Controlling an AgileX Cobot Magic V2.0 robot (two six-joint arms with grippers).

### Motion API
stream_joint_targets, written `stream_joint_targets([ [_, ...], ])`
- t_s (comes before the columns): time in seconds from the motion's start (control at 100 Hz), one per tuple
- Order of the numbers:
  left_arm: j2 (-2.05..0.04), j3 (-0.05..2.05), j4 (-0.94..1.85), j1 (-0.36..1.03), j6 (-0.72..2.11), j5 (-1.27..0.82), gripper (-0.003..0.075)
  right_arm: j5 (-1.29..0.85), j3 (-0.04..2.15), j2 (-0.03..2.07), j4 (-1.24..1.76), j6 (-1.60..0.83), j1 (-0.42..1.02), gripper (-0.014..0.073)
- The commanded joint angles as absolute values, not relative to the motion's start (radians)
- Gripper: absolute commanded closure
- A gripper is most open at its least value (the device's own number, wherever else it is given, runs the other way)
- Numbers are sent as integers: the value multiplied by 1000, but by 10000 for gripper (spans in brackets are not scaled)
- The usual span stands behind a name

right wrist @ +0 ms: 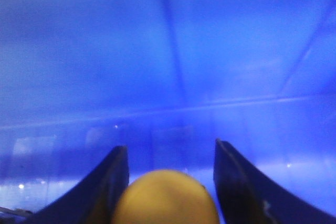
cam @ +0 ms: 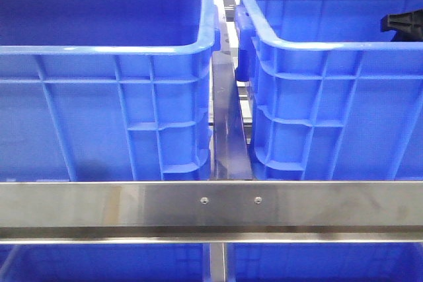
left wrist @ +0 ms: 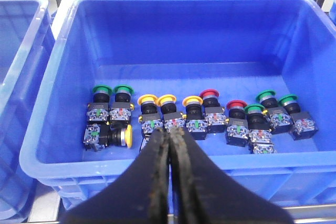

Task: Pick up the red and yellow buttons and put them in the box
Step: 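Lower the yellow button into the crate and open the right gripper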

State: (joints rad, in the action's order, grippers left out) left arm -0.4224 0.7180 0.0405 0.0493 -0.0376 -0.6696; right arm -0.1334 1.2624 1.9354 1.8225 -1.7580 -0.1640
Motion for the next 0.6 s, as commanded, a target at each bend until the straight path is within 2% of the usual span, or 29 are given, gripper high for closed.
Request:
stream_joint_targets([
  [0.0, -428, 743, 49, 43, -41, -588, 739, -162, 1289, 1883, 1841, -1771, -169, 186],
  [0.37, -428, 743, 49, 43, -41, -588, 739, -162, 1289, 1878, 1841, -1771, -169, 182],
  [0.59, -428, 743, 49, 43, -41, -588, 739, -159, 1286, 1858, 1841, -1771, -169, 37],
])
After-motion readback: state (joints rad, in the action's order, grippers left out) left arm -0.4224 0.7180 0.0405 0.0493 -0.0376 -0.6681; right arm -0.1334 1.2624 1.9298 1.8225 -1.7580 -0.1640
